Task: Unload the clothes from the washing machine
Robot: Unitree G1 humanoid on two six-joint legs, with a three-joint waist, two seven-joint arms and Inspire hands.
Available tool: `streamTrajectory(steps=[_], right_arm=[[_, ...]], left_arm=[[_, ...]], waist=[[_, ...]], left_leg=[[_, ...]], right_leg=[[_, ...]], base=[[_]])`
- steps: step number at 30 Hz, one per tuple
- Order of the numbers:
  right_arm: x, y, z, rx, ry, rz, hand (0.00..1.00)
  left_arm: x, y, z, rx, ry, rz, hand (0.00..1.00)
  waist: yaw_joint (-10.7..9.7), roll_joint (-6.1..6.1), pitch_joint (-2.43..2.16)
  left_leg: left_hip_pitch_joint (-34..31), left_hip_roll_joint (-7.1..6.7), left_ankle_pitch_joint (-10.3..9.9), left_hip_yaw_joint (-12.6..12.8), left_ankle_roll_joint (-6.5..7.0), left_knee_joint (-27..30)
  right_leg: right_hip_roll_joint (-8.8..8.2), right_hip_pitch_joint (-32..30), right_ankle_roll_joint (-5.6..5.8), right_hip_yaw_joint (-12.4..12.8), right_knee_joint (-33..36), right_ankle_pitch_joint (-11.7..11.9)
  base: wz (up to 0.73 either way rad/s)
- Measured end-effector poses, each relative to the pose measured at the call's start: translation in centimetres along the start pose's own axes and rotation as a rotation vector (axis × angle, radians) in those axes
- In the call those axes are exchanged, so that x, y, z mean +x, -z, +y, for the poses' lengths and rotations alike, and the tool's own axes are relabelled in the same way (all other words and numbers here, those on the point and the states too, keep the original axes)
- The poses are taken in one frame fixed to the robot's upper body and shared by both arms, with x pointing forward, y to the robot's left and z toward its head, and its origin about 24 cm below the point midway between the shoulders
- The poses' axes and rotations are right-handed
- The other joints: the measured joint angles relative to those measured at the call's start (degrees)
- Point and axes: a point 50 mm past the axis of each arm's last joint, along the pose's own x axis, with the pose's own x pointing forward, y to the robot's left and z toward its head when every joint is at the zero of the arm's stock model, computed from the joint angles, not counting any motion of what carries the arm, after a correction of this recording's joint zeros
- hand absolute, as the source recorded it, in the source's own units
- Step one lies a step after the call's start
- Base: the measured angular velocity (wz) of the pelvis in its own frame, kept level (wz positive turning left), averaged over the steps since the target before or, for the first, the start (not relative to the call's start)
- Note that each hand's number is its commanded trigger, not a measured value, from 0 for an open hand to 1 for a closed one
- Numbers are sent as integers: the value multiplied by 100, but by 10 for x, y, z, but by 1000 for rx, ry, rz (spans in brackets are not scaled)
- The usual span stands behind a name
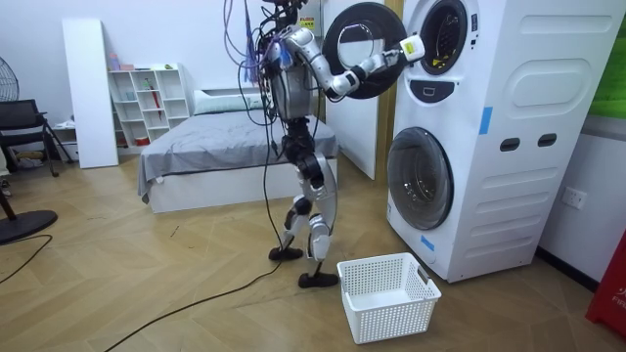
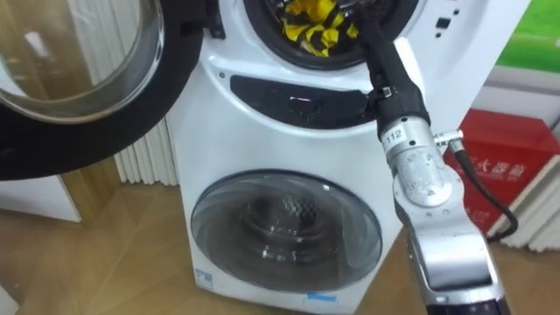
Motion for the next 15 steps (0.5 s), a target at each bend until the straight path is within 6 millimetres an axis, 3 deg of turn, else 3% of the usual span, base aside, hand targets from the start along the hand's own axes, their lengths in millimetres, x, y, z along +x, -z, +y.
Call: streamTrajectory(steps=[1,2,4,5,6,7,9,11,12,13,15], right_arm=[[0,3,0,-1,5,5,0],[1,9,-1,7,18,30,0],[1,15,-4,9,36,58,0],[1,15,-4,12,34,59,0],[1,15,-5,30,33,60,0],[1,16,-7,37,34,63,0],[-2,19,-10,29,43,75,0],[-5,15,-12,17,62,49,0],[-6,10,-13,19,71,22,0],[-6,10,-14,17,75,18,0],[-11,6,-17,-1,95,-9,0]], left_arm=[[0,1,1,-11,-2,0,0],[0,-1,1,-15,-1,-11,0],[0,-4,3,-25,-7,-28,0],[-1,2,5,-26,-18,-9,0],[-2,14,9,-3,-36,24,0],[-3,21,11,12,-44,42,0],[-9,48,19,53,-76,123,0],[-11,58,22,71,-79,148,0],[-12,61,18,86,-66,161,0],[-12,61,16,86,-55,161,0],[-10,50,11,85,-31,125,0]], waist=[[-2,36,-16],[-45,3,-70],[-30,-6,-80],[34,-40,-93],[93,-9,-117],[105,-10,-119],[135,-87,-190],[-51,-219,-252],[-151,-264,-281],[-188,-281,-285],[-264,-291,-255]], left_leg=[[-145,15,25,-111,10,305],[-393,-19,-33,-231,5,373],[-841,-153,-33,-212,-12,-30],[-1051,-271,32,-218,-16,-668],[-1180,-320,245,-206,-24,-1447],[-1218,-321,509,-208,2,-1723],[-1127,-374,1343,-227,88,-2391],[-1052,-585,1597,-223,284,-2535],[-1007,-720,1566,-184,410,-2469],[-975,-781,1494,-138,416,-2397],[-787,-1095,1150,-26,621,-2183]], right_leg=[[20,50,-27,-19,36,-56],[22,87,34,-4,118,-215],[13,113,28,103,130,-284],[-38,124,55,147,123,-315],[-52,201,91,209,51,-339],[-70,236,101,209,24,-355],[-167,475,222,210,-35,-535],[-317,497,346,204,-3,-634],[-462,550,444,199,4,-716],[-543,613,495,192,0,-749],[-905,812,753,151,256,-934]], base=[[35],[37],[14],[-27],[-37],[-42],[-17],[26],[16],[0],[-2]])
